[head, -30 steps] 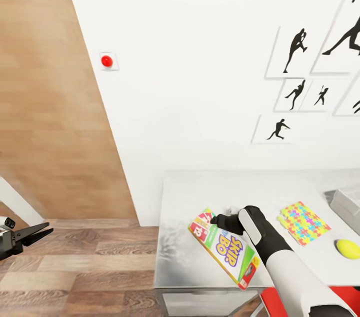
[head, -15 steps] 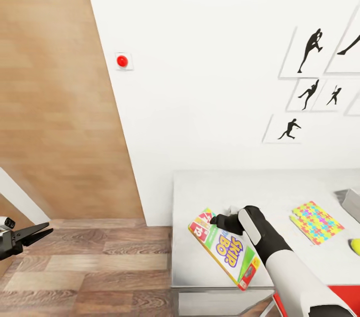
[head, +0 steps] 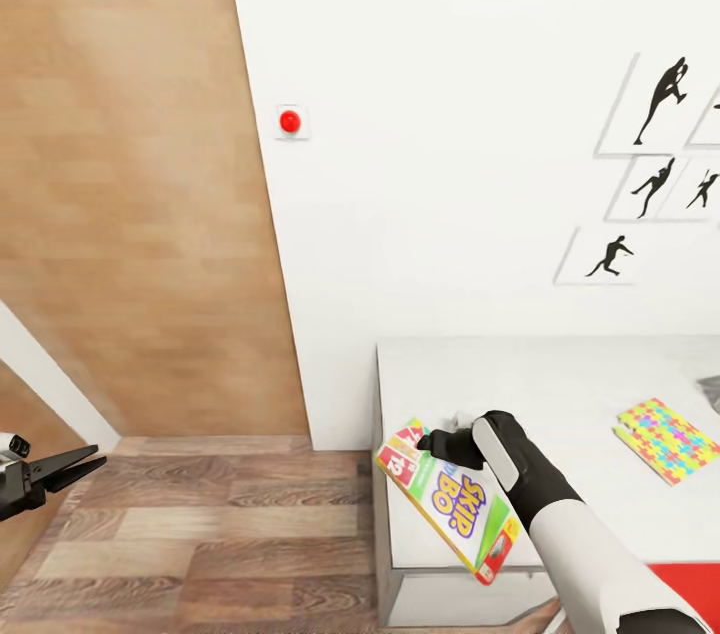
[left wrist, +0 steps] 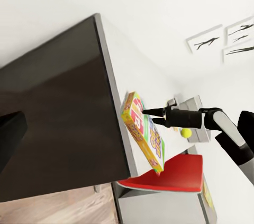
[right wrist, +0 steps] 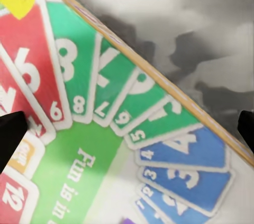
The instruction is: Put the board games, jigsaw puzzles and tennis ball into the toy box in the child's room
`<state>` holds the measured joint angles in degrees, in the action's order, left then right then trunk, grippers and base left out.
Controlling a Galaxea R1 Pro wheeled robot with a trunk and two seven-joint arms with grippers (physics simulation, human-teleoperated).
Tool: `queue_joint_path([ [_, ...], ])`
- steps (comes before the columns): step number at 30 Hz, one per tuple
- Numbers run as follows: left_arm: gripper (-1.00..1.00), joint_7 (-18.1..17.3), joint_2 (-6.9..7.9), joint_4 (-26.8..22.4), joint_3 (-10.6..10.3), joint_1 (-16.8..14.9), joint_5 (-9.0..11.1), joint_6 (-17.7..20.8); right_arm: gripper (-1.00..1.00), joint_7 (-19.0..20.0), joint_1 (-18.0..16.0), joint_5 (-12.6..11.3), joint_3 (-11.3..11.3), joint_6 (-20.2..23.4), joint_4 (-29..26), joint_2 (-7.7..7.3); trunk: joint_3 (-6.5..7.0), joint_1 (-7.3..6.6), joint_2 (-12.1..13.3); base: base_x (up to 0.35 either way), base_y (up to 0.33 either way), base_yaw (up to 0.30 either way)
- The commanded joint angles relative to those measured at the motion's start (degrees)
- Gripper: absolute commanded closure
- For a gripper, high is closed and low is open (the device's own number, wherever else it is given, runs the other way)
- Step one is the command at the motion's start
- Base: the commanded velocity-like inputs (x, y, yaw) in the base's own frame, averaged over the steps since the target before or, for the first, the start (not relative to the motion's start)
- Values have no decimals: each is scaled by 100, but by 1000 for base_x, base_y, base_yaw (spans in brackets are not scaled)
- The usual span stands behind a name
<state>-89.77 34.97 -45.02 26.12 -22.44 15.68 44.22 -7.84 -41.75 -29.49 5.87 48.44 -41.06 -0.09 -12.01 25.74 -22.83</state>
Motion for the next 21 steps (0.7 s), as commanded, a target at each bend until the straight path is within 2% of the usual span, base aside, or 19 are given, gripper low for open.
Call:
queue_joint_path([
  [1, -100, -23, 1, 2, -1, -6, -3, 61, -100, -51, 0, -83, 17, 16, 71, 0, -13, 4, -9, -24, 114, 0],
  [6, -100, -23, 1, 2, -1, -6, -3, 62, -100, -51, 0, -84, 19, 16, 71, -1, -13, 4, -9, -8, 49, 0],
  [21, -100, -23, 1, 2, -1, -6, -6, 62, -100, -51, 0, -84, 19, 9, 71, -8, -13, 4, -9, 0, 135, 0],
])
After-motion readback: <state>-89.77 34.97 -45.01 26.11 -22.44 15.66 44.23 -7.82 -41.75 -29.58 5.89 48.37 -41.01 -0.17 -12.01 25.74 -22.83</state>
